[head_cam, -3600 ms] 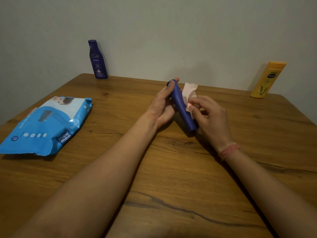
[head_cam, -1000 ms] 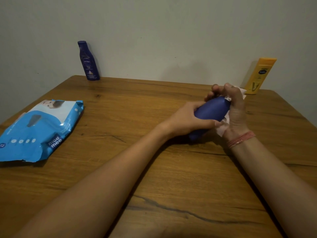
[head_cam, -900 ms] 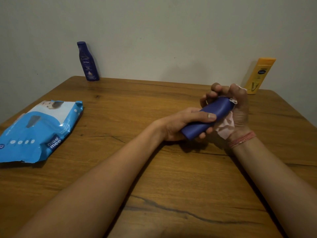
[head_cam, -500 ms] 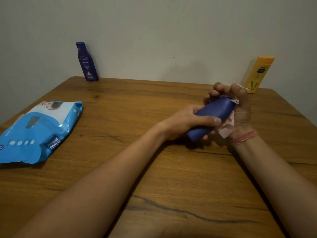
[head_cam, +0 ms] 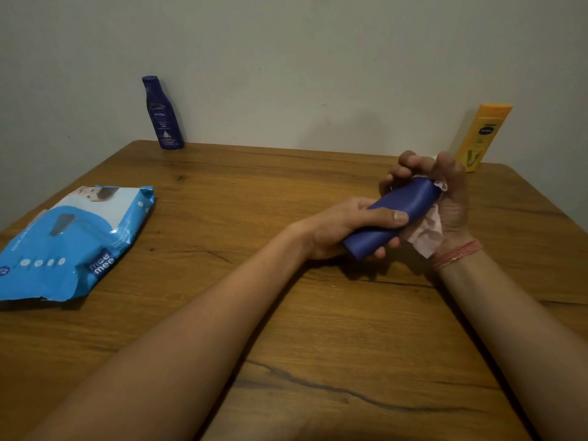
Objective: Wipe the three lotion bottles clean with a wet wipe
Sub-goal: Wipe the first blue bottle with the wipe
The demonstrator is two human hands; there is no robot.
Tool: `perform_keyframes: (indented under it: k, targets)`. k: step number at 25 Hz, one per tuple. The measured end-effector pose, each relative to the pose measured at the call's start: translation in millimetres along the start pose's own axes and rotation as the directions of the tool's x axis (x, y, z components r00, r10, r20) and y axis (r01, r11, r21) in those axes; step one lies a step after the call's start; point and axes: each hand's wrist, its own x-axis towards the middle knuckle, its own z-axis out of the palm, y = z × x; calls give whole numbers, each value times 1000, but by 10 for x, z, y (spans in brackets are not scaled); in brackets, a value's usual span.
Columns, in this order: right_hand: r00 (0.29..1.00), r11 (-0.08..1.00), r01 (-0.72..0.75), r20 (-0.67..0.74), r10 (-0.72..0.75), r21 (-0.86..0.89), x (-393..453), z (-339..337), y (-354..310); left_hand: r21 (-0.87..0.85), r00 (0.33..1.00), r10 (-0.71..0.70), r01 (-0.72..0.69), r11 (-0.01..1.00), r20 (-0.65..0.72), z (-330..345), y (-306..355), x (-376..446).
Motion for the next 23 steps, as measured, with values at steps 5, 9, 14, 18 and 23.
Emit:
perform_keyframes:
  k: [5, 9, 14, 18, 23]
  targets:
    - [977, 991, 121, -184, -108, 61, 47, 6, 24, -155, 1000, -2, 0, 988, -11, -25, -30, -32]
    - [784, 970, 226, -574, -236, -89, 72, -129, 6, -205, 985, 61, -94, 974, -161, -54, -53, 18]
    - [806, 925, 141, -502, -314, -353, 56, 95, 217, -261, 977, 57, -112, 959, -207, -17, -102, 84]
    - [912, 125, 78, 20, -410, -989, -20, 270, 533, -316, 958, 101, -186, 930, -267, -22, -125, 67]
    - [922, -352, 205, 301, -242, -913, -106, 372, 686, -400, 956, 50, -169, 901, -291, -126, -81, 5]
